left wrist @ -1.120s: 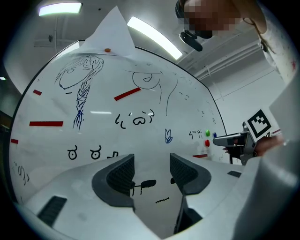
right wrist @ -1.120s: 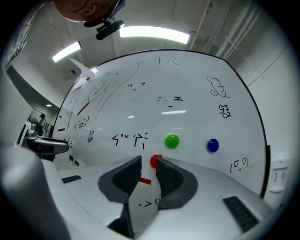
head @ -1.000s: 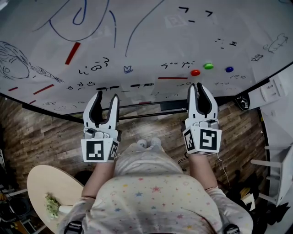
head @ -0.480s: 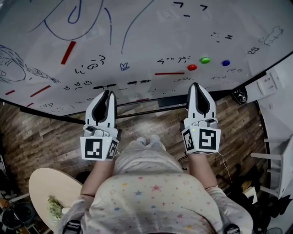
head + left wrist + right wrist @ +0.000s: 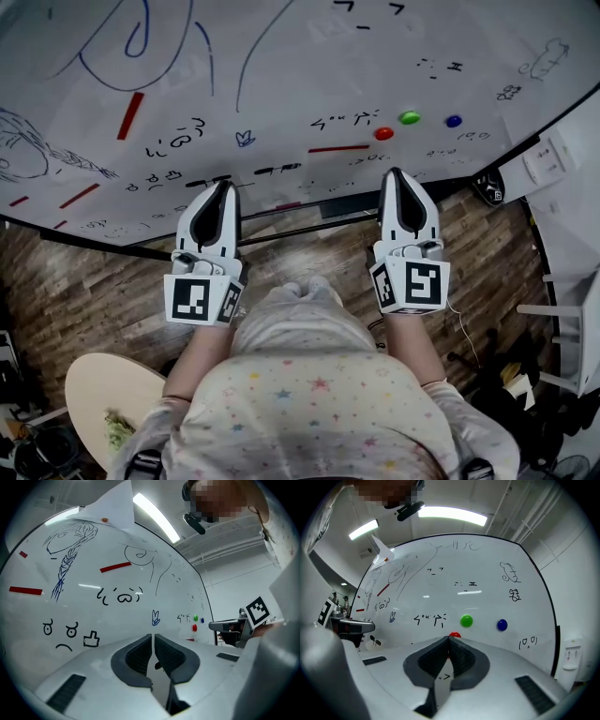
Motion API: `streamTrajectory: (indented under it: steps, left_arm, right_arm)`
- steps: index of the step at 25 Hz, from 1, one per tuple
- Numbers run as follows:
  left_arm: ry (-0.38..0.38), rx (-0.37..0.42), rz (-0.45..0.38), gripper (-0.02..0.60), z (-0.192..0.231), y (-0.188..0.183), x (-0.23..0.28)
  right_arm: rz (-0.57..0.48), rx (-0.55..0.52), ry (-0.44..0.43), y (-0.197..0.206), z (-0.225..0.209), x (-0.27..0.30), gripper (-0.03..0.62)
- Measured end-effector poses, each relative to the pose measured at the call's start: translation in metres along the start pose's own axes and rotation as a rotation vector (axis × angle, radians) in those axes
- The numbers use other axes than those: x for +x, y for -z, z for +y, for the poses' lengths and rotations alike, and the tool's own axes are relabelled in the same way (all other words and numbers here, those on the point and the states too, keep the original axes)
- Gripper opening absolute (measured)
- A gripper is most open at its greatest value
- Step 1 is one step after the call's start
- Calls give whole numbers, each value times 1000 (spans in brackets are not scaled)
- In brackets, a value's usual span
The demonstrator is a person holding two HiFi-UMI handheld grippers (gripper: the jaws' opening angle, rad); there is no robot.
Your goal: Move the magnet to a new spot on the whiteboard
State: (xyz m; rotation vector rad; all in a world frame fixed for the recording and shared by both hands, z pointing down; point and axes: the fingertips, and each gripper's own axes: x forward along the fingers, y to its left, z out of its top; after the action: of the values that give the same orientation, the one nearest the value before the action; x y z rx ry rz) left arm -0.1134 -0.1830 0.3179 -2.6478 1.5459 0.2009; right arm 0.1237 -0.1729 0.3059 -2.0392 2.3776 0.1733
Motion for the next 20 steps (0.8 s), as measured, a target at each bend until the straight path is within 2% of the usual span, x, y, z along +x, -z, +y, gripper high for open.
streamTrajectory:
  steps: [20]
  left_arm:
    - [25, 10, -5, 29, -13, 0, 10]
  right_arm:
    - [-2, 5, 24, 1, -15, -6, 0]
